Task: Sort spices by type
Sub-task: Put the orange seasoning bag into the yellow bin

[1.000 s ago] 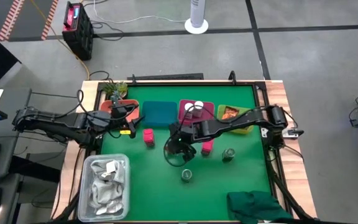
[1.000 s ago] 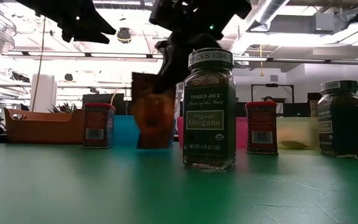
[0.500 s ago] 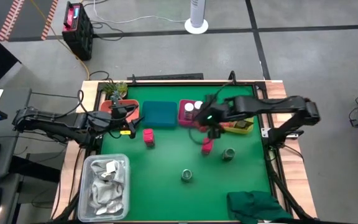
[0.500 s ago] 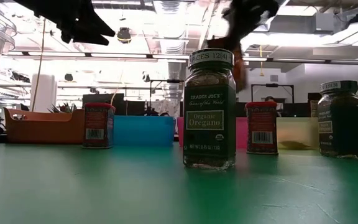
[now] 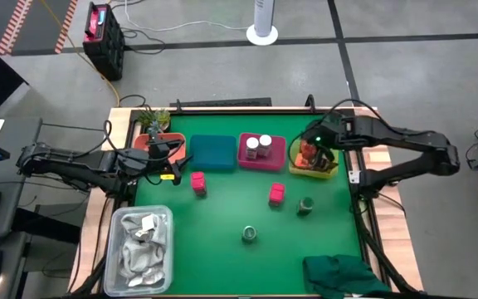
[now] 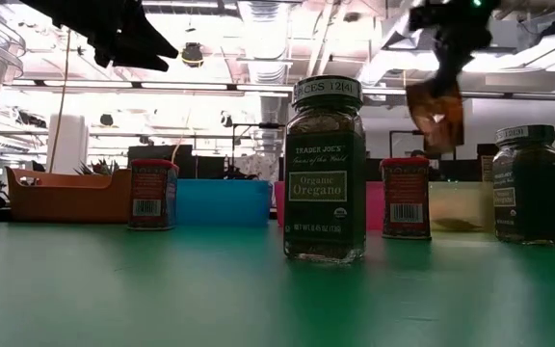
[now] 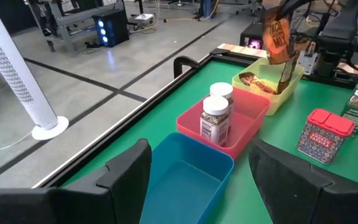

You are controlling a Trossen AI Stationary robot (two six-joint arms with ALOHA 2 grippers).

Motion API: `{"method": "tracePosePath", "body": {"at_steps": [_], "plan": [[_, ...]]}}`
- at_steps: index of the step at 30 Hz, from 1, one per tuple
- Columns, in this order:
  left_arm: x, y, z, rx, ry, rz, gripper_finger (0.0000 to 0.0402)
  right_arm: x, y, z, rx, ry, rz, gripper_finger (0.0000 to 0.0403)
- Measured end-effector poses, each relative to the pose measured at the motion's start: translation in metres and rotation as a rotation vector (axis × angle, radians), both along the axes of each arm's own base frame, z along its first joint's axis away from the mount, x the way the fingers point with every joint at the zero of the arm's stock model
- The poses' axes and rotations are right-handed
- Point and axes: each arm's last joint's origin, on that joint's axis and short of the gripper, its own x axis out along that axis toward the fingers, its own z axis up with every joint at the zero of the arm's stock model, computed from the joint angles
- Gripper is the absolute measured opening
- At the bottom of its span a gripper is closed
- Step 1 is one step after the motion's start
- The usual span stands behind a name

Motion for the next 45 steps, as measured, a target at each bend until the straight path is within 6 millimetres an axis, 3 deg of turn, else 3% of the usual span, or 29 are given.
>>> {"method": "tracePosePath", "body": {"at_steps": [7, 14, 29, 45], "plan": [[0.000, 0.000, 0.000, 0.000, 0.000, 0.000, 0.0256, -0.034, -0.006, -0.019, 0.015, -0.027, -0.128, 0.0018], [0.000, 0.000, 0.000, 0.003, 0.002, 0.000, 0.0256, -0.050, -0.007, -0.037, 0.027, -0.027, -0.191, 0.0018], [-0.001, 0.000, -0.002, 0.004, 0.026, 0.000, 0.0256, -0.055, -0.007, -0.082, 0.071, 0.033, -0.268, 0.0020], [-0.001, 0.000, -0.002, 0.001, 0.021, 0.001, 0.0256, -0.051, -0.009, -0.083, 0.100, -0.047, -0.340, 0.0020]]}}
